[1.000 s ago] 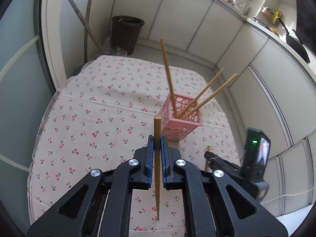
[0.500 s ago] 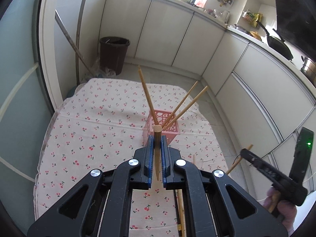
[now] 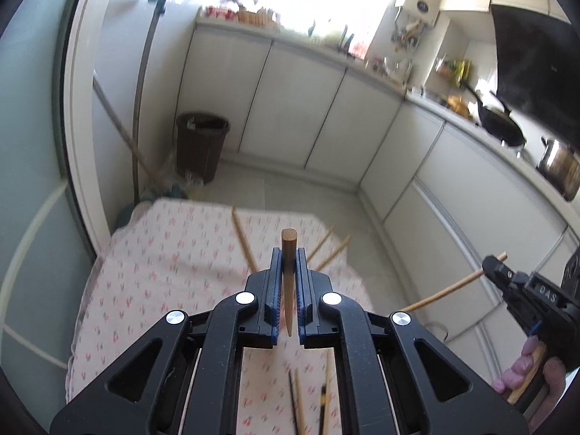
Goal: Organize utensils
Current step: 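Lower both held chopsticks into the pink basket and open both tools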
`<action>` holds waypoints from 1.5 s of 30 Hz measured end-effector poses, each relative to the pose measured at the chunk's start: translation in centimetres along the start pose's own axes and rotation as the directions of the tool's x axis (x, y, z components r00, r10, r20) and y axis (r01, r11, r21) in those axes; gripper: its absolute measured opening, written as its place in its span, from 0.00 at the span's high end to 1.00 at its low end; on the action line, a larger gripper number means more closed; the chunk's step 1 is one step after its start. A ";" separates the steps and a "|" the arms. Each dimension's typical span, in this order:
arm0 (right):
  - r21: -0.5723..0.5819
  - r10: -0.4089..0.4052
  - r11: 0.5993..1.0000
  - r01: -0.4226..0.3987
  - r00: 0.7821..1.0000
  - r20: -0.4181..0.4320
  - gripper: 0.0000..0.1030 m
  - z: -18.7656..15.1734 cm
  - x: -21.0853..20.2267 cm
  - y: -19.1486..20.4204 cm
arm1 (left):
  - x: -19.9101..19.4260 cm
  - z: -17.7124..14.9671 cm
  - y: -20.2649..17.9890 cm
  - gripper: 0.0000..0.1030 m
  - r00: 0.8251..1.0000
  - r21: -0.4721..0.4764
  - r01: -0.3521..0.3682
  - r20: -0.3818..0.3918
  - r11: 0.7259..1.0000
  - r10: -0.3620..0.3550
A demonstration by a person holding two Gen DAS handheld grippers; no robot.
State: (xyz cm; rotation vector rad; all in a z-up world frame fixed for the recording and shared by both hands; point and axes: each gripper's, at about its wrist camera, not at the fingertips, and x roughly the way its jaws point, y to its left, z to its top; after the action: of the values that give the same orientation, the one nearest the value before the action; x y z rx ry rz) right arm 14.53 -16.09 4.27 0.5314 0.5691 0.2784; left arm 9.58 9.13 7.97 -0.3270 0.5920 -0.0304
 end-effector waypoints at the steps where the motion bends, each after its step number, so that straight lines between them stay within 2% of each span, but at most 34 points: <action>1: 0.008 0.012 1.000 -0.012 1.000 0.016 0.92 0.6 -0.2 0.1 | 0.0 0.6 -0.4 0.94 1.000 0.006 -0.005 0.017 1.000 0.005; 5: 0.027 0.033 0.999 -0.035 0.998 0.051 0.92 1.7 -0.2 0.2 | 1.0 2.5 -2.0 0.94 0.997 0.036 -0.038 0.061 0.999 0.036; 7: 0.039 0.038 0.998 -0.040 0.998 0.045 0.92 1.9 0.3 -0.1 | 2.1 2.7 -2.3 0.93 0.997 0.043 -0.064 0.056 0.997 0.062; 9: 0.047 0.035 0.998 -0.037 0.999 0.040 0.92 2.0 0.8 -0.2 | 4.3 2.8 -2.3 0.93 0.996 0.057 -0.094 0.018 0.994 0.093; 11: 0.051 0.028 0.998 -0.030 0.999 0.035 0.92 1.9 1.2 -0.3 | 6.0 2.7 -1.4 0.76 0.992 0.026 -0.119 -0.033 0.993 0.119; 12: 0.055 0.028 0.998 -0.030 0.999 0.032 0.92 1.9 1.4 -0.3 | 6.3 2.4 -0.3 0.75 0.993 -0.023 -0.112 -0.049 0.993 0.111; 14: 0.060 0.030 0.998 -0.032 0.999 0.030 0.92 1.9 1.8 -0.2 | 5.6 1.9 1.1 0.71 0.994 -0.081 -0.105 -0.033 0.991 0.103; 17: 0.046 0.024 0.999 -0.026 0.999 0.040 0.92 1.8 1.8 0.2 | 3.6 1.0 3.0 0.68 0.992 -0.133 -0.128 -0.006 0.983 0.128; 21: 0.011 0.009 1.000 -0.010 0.998 0.059 0.92 2.0 2.6 1.9 | 1.9 0.0 5.2 0.65 0.993 -0.205 -0.116 -0.037 0.972 0.110; 29: -0.067 -0.015 0.998 0.019 0.998 0.060 0.92 1.6 6.4 6.1 | 2.6 -0.9 6.9 0.63 0.991 -0.242 -0.110 -0.106 0.964 0.087; 34: -0.108 -0.014 0.994 0.018 0.999 0.041 0.89 -0.1 10.5 7.5 | 2.9 -1.1 6.9 0.63 0.990 -0.236 -0.109 -0.115 0.966 0.083; 36: -0.097 -0.006 0.995 0.004 1.000 -0.018 0.85 -0.9 11.9 7.3 | 2.9 -1.1 6.8 0.63 0.991 -0.234 -0.091 -0.114 0.968 0.065; 39: -0.118 -0.016 0.993 0.012 0.999 -0.030 0.71 -2.1 11.4 7.2 | 2.1 -0.9 6.2 0.59 0.996 -0.211 -0.061 -0.082 0.976 0.045; 42: -0.201 -0.074 0.977 0.068 0.997 -0.023 0.71 -3.1 10.2 7.6 | 1.2 -0.9 4.8 0.57 0.998 -0.168 -0.054 -0.048 0.984 0.046; 45: -0.265 -0.120 0.958 0.113 0.993 -0.012 0.71 -4.1 8.9 7.8 | 0.5 -1.4 3.0 0.48 0.997 -0.102 -0.073 -0.013 0.992 0.072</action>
State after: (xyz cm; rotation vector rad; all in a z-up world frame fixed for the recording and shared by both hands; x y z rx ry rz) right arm 18.51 -4.49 1.74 0.2351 0.5781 0.2454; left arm 9.06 11.50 5.69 -0.4048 0.6158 0.0682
